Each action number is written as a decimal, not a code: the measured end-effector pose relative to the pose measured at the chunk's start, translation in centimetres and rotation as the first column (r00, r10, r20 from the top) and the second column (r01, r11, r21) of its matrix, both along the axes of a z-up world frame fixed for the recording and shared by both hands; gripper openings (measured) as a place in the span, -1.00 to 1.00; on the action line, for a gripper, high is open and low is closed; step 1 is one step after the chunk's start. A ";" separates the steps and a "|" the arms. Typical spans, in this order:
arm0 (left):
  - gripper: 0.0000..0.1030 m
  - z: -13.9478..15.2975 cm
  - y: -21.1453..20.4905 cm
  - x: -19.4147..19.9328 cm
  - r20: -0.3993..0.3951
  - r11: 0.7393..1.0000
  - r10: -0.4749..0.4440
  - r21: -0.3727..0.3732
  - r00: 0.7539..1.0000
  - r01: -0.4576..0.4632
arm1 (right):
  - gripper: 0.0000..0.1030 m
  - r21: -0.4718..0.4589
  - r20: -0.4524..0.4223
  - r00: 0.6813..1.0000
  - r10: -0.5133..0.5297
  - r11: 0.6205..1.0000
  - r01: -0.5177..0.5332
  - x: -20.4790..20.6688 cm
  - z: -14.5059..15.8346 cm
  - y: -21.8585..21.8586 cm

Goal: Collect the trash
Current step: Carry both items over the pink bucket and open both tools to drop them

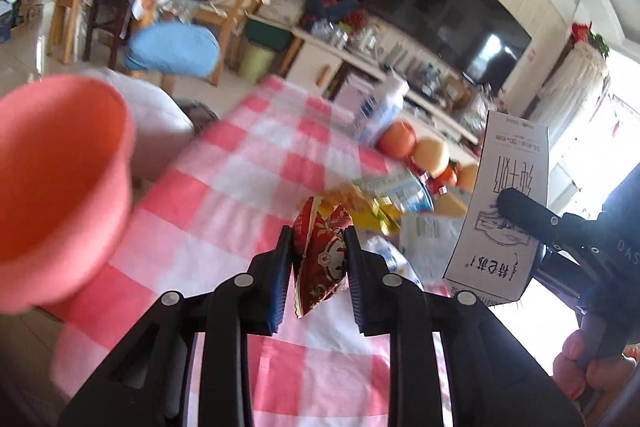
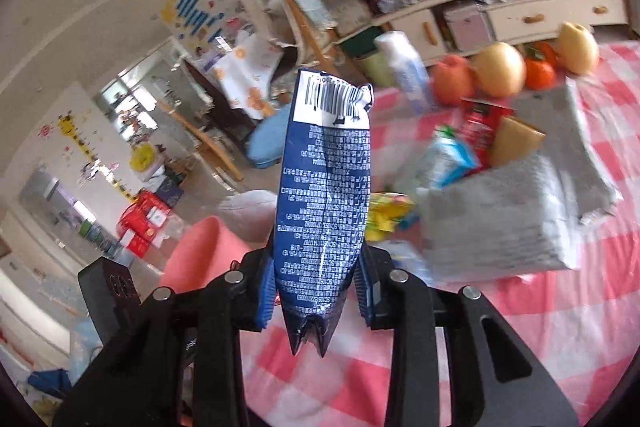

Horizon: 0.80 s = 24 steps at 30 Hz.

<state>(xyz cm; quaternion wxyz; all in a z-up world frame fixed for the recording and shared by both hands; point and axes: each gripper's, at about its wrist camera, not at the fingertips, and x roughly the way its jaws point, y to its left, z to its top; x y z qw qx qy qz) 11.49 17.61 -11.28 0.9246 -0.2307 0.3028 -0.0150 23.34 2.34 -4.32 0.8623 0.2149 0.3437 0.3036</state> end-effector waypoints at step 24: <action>0.61 0.5 18.5 -6.7 -0.018 0.894 0.396 0.235 0.918 -0.381 | 0.49 -0.082 -0.054 0.971 0.231 0.969 -0.235 2.7 -1.5 21.4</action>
